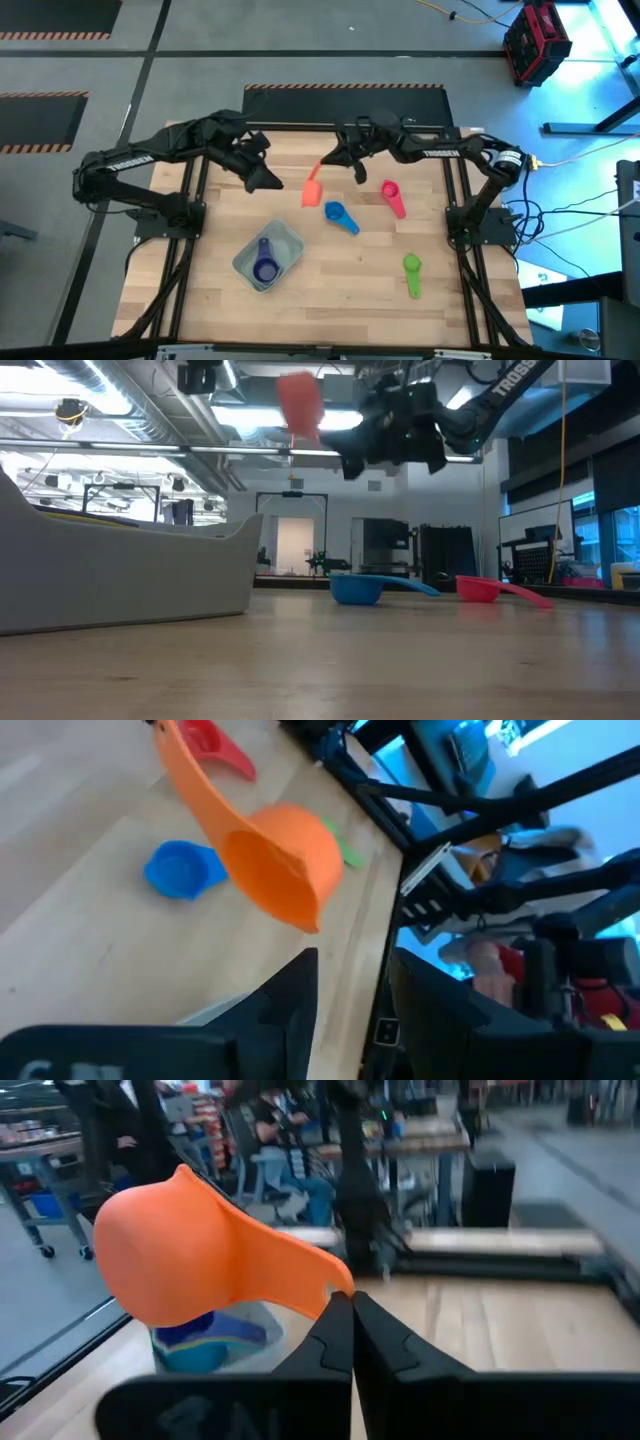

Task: Nest measuring cups in basket
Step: Stack the orange measuring cup on the violet measuring cup in the gray bin

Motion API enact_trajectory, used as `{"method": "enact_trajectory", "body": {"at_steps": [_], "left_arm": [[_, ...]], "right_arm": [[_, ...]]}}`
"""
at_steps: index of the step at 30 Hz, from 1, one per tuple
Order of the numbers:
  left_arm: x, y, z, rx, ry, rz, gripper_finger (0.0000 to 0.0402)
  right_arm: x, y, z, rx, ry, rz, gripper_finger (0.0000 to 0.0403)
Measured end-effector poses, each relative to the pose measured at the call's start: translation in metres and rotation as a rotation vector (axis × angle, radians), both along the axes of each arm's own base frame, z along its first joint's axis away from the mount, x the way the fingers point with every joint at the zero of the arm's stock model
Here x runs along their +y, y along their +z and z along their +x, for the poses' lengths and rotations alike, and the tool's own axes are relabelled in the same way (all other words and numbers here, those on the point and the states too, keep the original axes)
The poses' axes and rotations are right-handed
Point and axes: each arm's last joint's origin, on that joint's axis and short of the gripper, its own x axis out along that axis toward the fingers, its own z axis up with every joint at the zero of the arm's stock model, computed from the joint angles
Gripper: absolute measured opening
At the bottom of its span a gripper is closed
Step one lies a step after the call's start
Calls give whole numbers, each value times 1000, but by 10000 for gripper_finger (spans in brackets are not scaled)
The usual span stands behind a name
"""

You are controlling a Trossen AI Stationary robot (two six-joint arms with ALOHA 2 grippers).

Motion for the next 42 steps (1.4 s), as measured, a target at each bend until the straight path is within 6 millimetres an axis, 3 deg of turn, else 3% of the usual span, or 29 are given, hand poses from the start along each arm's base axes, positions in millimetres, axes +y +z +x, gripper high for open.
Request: {"method": "enact_trajectory", "body": {"at_steps": [7, 19, 42], "left_arm": [[-5, 8, 6, -89, -8, -1, 121], [-5, 11, 8, -121, -7, 10, 121], [-2, 19, 14, -221, 38, 60, 121]], "right_arm": [[13, 15, 8, -148, -39, -78, 0], [16, 33, 7, -306, -51, -81, 0], [8, 58, 15, -352, -191, -44, 0]]}}
